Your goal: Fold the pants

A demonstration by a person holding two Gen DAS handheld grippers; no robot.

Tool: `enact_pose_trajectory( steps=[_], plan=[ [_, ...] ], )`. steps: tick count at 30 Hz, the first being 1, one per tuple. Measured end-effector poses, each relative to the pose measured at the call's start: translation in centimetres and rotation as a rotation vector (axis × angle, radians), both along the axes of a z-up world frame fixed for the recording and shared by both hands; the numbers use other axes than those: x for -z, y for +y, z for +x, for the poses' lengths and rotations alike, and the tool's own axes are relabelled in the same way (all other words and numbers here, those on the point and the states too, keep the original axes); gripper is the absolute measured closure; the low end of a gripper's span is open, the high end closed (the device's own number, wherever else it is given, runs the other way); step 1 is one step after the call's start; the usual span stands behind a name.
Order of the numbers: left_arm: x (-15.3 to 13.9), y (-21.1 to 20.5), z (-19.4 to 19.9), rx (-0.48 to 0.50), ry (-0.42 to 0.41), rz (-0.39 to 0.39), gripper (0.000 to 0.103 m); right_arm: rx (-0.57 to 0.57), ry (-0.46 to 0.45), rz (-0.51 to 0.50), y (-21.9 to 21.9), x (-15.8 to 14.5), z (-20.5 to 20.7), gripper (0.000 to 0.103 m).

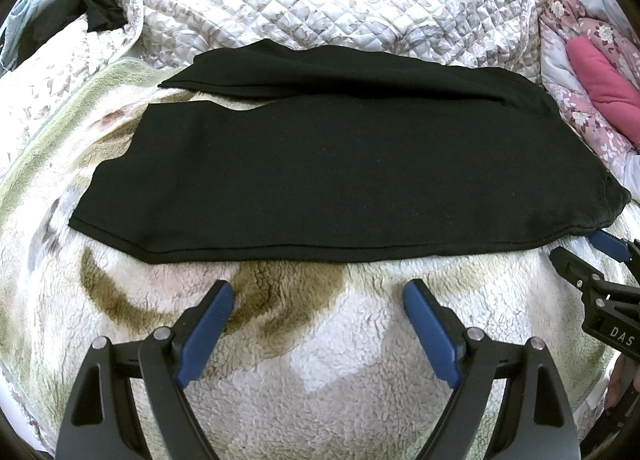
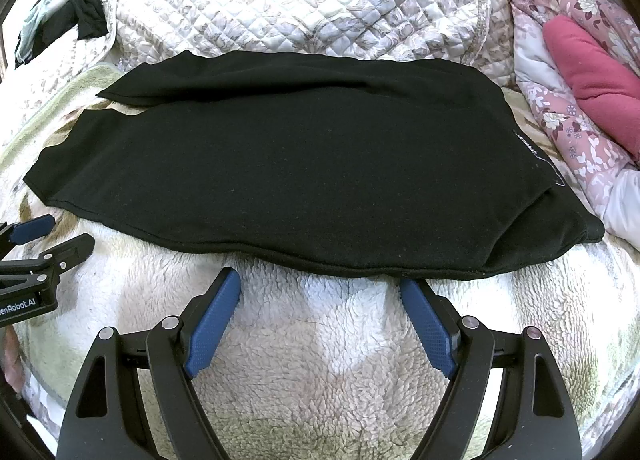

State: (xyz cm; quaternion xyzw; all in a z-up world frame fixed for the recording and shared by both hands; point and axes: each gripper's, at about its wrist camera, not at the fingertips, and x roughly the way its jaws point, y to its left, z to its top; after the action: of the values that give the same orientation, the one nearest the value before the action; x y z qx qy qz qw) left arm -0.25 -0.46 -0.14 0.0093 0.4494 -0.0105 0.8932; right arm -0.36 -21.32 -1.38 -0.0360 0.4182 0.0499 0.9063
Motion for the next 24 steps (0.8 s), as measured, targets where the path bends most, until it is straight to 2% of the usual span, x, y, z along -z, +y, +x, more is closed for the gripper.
enact_pose_trajectory(
  steps=[24],
  plan=[
    [0.02,0.05,0.01,0.002,0.003,0.001,0.014,-0.001,-0.004,0.001,-0.01,0.32,-0.09,0.021]
  ],
)
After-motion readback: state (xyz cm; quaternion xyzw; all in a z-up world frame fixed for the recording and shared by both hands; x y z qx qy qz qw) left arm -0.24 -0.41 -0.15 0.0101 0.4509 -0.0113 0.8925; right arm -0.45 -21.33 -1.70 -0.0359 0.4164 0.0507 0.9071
